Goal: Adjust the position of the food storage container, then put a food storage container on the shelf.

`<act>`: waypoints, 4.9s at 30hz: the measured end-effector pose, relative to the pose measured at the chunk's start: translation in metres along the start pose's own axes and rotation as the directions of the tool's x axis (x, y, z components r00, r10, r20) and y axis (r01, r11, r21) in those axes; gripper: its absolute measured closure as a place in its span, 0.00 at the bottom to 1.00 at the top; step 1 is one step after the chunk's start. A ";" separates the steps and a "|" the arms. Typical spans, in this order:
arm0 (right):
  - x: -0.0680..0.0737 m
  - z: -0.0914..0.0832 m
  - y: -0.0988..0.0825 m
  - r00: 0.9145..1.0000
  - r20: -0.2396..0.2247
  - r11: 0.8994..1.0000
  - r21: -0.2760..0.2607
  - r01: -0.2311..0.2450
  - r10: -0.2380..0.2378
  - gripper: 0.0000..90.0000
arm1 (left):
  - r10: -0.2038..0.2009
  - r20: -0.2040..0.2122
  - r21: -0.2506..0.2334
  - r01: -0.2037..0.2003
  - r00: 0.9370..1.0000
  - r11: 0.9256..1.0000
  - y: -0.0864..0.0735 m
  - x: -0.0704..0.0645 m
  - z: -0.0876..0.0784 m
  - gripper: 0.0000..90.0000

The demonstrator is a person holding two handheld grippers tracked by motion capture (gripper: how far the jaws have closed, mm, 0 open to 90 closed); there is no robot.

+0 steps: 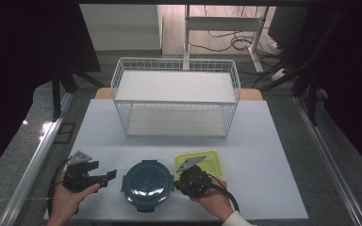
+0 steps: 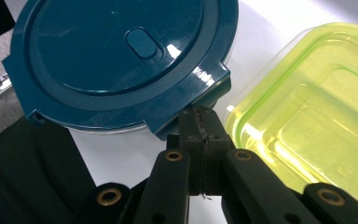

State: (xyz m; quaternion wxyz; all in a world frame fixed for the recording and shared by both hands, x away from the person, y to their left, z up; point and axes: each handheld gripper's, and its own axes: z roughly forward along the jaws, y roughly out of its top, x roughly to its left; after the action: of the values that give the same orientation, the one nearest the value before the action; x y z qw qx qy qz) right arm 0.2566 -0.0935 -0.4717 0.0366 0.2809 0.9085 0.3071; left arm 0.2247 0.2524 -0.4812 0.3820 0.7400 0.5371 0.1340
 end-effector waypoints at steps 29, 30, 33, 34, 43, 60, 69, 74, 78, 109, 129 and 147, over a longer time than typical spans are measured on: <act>0.021 0.036 0.036 1.000 -0.018 1.000 -0.022 0.002 -0.002 0.99 | -0.055 -0.011 -0.032 0.055 0.998 0.998 0.003 0.019 -0.011 0.22; 0.023 0.037 0.038 1.000 -0.019 1.000 -0.021 0.003 -0.003 0.99 | -0.058 -0.012 -0.033 0.058 0.998 0.998 0.003 0.020 -0.011 0.22; 0.025 0.042 0.043 1.000 -0.027 1.000 -0.020 0.013 -0.013 0.99 | -0.074 -0.009 -0.036 0.074 0.997 0.997 0.003 0.023 -0.012 0.22; 0.025 0.043 0.044 0.999 -0.030 1.000 -0.021 0.014 -0.014 0.99 | -0.080 -0.001 -0.039 0.080 0.997 0.996 0.002 0.024 -0.012 0.22; 0.029 0.048 0.048 0.999 -0.039 0.999 -0.035 0.033 -0.034 0.99 | -0.082 -0.011 -0.035 0.081 0.997 0.996 0.003 0.024 -0.013 0.22; 0.021 0.021 0.036 0.994 0.012 0.984 -0.138 -0.109 0.112 0.44 | -0.089 -0.027 -0.047 0.087 0.996 0.995 0.003 0.018 -0.020 0.19; 0.013 0.010 0.032 0.982 -0.079 0.973 -0.144 -0.179 0.169 0.21 | -0.112 0.019 0.005 0.112 0.993 0.994 0.005 0.018 -0.027 0.13; 0.013 0.012 0.034 0.976 -0.096 0.969 -0.139 -0.206 0.194 0.19 | -0.121 0.043 0.022 0.120 0.992 0.993 0.005 0.020 -0.030 0.12; 0.017 0.013 0.036 0.971 -0.105 0.964 -0.138 -0.229 0.215 0.17 | -0.137 0.072 0.030 0.135 0.988 0.990 0.005 0.021 -0.034 0.10; 0.034 0.063 0.055 0.875 -0.213 0.893 -0.023 -0.450 0.435 0.10 | -0.361 0.240 0.183 0.323 0.901 0.929 -0.024 0.035 -0.012 0.09; 0.030 0.088 0.057 0.815 -0.285 0.856 0.049 -0.514 0.505 0.13 | -0.462 0.315 0.252 0.396 0.829 0.883 -0.039 0.033 0.008 0.24; 0.028 0.089 0.055 0.746 -0.291 0.796 0.114 -0.595 0.599 0.23 | -0.529 0.334 0.266 0.460 0.780 0.847 -0.042 0.037 0.009 0.32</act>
State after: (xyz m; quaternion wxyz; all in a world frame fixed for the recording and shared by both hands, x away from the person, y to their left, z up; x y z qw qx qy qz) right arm 0.2811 0.0048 -0.5091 -0.2094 0.5045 0.7669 0.3370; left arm 0.2159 0.2876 -0.5249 0.4395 0.6136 0.6336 -0.1697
